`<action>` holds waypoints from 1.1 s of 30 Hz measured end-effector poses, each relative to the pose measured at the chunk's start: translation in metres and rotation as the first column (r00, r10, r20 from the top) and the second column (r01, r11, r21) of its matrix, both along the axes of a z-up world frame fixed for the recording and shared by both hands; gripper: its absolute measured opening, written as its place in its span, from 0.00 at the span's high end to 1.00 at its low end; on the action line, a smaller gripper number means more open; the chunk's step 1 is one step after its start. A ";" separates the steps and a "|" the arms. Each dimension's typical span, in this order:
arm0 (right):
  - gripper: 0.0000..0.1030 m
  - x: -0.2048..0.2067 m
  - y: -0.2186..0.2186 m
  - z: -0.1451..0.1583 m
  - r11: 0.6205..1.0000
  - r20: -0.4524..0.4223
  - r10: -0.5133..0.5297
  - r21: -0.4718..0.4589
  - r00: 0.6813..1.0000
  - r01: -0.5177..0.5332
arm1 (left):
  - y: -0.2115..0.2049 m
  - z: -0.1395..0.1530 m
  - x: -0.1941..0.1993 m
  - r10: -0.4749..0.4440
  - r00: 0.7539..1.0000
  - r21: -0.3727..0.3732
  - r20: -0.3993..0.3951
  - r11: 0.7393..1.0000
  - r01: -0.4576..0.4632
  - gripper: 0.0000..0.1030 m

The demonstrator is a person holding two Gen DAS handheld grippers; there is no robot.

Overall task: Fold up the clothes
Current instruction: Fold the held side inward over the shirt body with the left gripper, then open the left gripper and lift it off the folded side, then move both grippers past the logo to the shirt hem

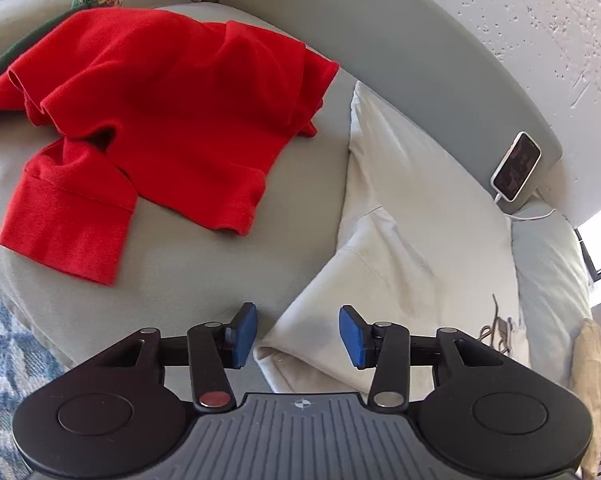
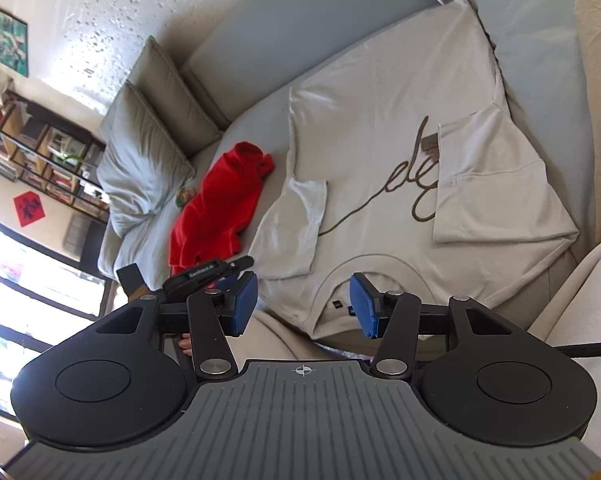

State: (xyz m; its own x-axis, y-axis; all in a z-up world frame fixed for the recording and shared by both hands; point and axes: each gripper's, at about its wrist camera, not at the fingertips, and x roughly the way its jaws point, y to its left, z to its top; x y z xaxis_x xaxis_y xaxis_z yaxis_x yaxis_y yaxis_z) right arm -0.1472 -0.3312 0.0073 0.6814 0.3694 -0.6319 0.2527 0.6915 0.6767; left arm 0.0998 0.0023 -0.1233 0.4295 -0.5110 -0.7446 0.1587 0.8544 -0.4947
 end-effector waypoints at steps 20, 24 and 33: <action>0.35 0.000 -0.011 -0.021 0.999 -0.064 -0.053 0.006 0.997 0.053 | 0.004 0.026 -0.029 0.081 0.986 0.288 0.148 0.950 -0.122 0.56; 0.33 -0.005 -0.022 -0.035 0.994 -0.128 -0.110 -0.030 0.986 0.107 | -0.007 0.048 -0.050 0.039 0.970 0.285 0.238 0.953 -0.108 0.65; 0.78 0.051 0.008 -0.087 0.945 -0.251 -0.005 -0.319 0.968 -0.078 | -0.127 0.032 -0.093 -0.382 0.909 0.401 0.169 0.869 0.290 0.78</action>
State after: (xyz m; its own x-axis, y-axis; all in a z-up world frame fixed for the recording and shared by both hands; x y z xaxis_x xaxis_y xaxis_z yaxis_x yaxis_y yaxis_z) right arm -0.0961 -0.3236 -0.0793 0.4797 0.1380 -0.8665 0.3525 0.8741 0.3343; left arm 0.0070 -0.1245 -0.0910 0.4656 -0.3730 -0.8026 0.5410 0.8377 -0.0755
